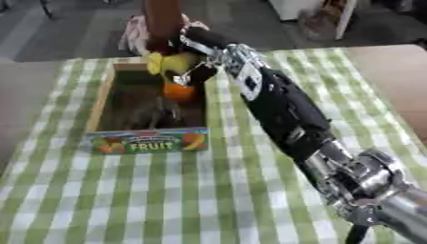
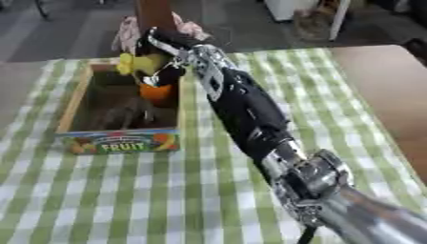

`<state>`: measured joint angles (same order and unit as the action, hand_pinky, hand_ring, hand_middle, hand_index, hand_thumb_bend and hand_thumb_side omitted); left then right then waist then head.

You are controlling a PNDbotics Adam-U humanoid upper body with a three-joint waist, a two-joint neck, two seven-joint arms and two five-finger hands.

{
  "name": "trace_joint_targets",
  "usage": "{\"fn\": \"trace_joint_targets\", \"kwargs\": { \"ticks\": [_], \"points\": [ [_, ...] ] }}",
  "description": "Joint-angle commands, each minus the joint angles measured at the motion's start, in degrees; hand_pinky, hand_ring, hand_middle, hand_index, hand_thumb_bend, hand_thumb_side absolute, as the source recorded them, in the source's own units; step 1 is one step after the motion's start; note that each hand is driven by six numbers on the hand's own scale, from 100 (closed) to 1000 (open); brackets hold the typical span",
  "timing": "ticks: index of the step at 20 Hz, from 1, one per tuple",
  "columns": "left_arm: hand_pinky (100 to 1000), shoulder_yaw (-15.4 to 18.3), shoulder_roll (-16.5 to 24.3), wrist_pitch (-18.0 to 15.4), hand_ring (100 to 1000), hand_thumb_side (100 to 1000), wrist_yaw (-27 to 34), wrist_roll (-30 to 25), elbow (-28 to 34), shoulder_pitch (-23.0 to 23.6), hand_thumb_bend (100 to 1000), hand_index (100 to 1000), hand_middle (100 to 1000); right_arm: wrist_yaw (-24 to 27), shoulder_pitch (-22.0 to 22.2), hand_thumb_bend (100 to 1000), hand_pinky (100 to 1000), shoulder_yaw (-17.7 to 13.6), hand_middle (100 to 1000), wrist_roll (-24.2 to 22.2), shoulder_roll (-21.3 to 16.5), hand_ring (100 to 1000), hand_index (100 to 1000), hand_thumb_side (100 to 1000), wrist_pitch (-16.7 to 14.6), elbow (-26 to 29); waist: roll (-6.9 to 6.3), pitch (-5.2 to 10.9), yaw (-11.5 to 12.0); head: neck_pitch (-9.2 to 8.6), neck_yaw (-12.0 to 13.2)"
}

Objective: Pick up objects on the table and place them in the box.

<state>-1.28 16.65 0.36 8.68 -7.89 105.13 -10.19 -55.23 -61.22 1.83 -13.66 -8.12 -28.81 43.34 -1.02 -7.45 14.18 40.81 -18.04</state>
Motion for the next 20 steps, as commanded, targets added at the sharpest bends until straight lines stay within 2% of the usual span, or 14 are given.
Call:
{"fn": "trace_joint_targets", "kwargs": {
  "ticks": [1, 2, 3, 4, 5, 6, 8, 10, 15, 17, 18, 19, 20],
  "points": [
    [568, -0.1, 0.7, -0.1, 595, 843, 0.4, -0.2, 0.9, -0.9, 100, 735, 556, -2.2, -1.2, 247, 243, 0.5, 600, -0.6, 1.3, 452, 701, 248, -1.7, -0.3, -0.33, 0.55, 0.2, -0.35, -0.3],
    [568, -0.1, 0.7, 0.0, 595, 844, 0.4, -0.3, 0.9, -0.9, 100, 735, 556, -2.7, -1.1, 320, 344, 0.6, 662, -0.7, 1.6, 524, 750, 349, -2.3, -0.3, -0.33, 0.48, 0.3, -0.37, -0.3],
    [568, -0.1, 0.7, 0.0, 595, 844, 0.4, -0.3, 0.9, -1.0, 100, 735, 556, -3.1, -1.1, 366, 417, 0.7, 703, -0.7, 1.8, 580, 783, 401, -2.8, -0.4, -0.32, 0.43, 0.3, -0.39, -0.3],
    [568, -0.1, 0.7, 0.0, 595, 844, 0.4, -0.3, 0.9, -1.0, 100, 735, 556, -3.5, -1.0, 445, 589, 0.7, 763, -0.6, 1.9, 708, 829, 475, -3.3, -0.3, -0.30, 0.39, 0.3, -0.40, -0.3],
    [568, 0.0, 0.7, 0.0, 595, 844, 0.4, -0.3, 0.9, -1.0, 100, 735, 556, -3.7, -0.9, 469, 635, 0.7, 778, -0.4, 2.0, 742, 841, 494, -3.7, -0.3, -0.27, 0.36, 0.3, -0.42, -0.3],
    [568, 0.0, 0.7, 0.0, 595, 844, 0.4, -0.3, 0.9, -1.0, 100, 735, 556, -3.7, -0.9, 483, 757, 0.6, 816, 0.0, 2.0, 819, 867, 554, -4.0, -0.2, -0.23, 0.34, 0.3, -0.41, -0.2],
    [568, 0.0, 0.7, 0.0, 595, 845, 0.4, -0.2, 0.8, -1.0, 100, 735, 556, -3.4, -0.9, 495, 825, 0.4, 844, 1.3, 1.8, 867, 884, 580, -4.2, 0.2, -0.14, 0.34, 0.2, -0.40, -0.2],
    [568, 0.0, 0.7, 0.0, 595, 845, 0.3, -0.2, 0.8, -1.0, 100, 735, 556, -2.4, -1.0, 495, 841, 0.2, 850, 3.2, 1.4, 878, 888, 569, -4.1, 0.9, -0.06, 0.40, 0.1, -0.39, -0.1],
    [568, 0.3, 0.9, 0.0, 595, 845, 0.2, 0.0, 0.7, -0.7, 100, 735, 556, 3.4, -0.8, 481, 787, 0.3, 822, 6.9, -0.6, 826, 870, 456, -3.3, 4.2, 0.10, 0.71, -0.5, -0.29, 0.4],
    [568, 0.4, 1.0, 0.0, 595, 845, 0.2, 0.2, 0.7, -0.5, 100, 734, 555, 7.9, -0.3, 408, 744, 0.5, 796, 7.5, -2.0, 782, 854, 391, -2.3, 6.4, 0.22, 0.89, -1.0, -0.19, 0.8],
    [568, 0.5, 1.0, 0.0, 595, 845, 0.1, 0.2, 0.7, -0.4, 100, 734, 555, 9.9, -0.1, 408, 718, 0.7, 785, 7.6, -3.0, 756, 854, 391, -1.4, 7.6, 0.28, 0.97, -1.1, -0.12, 1.0],
    [568, 0.6, 1.1, 0.0, 595, 846, 0.1, 0.3, 0.6, -0.3, 100, 734, 555, 12.6, 0.4, 305, 701, 0.8, 766, 7.8, -3.8, 739, 834, 368, -0.3, 9.3, 0.34, 1.03, -1.4, -0.06, 1.3],
    [568, 0.7, 1.1, -0.1, 595, 846, 0.0, 0.4, 0.6, -0.2, 100, 734, 555, 16.5, 1.0, 261, 681, 1.1, 754, 7.4, -4.6, 719, 821, 356, 0.6, 10.9, 0.41, 1.09, -1.7, 0.02, 1.5]
  ]
}}
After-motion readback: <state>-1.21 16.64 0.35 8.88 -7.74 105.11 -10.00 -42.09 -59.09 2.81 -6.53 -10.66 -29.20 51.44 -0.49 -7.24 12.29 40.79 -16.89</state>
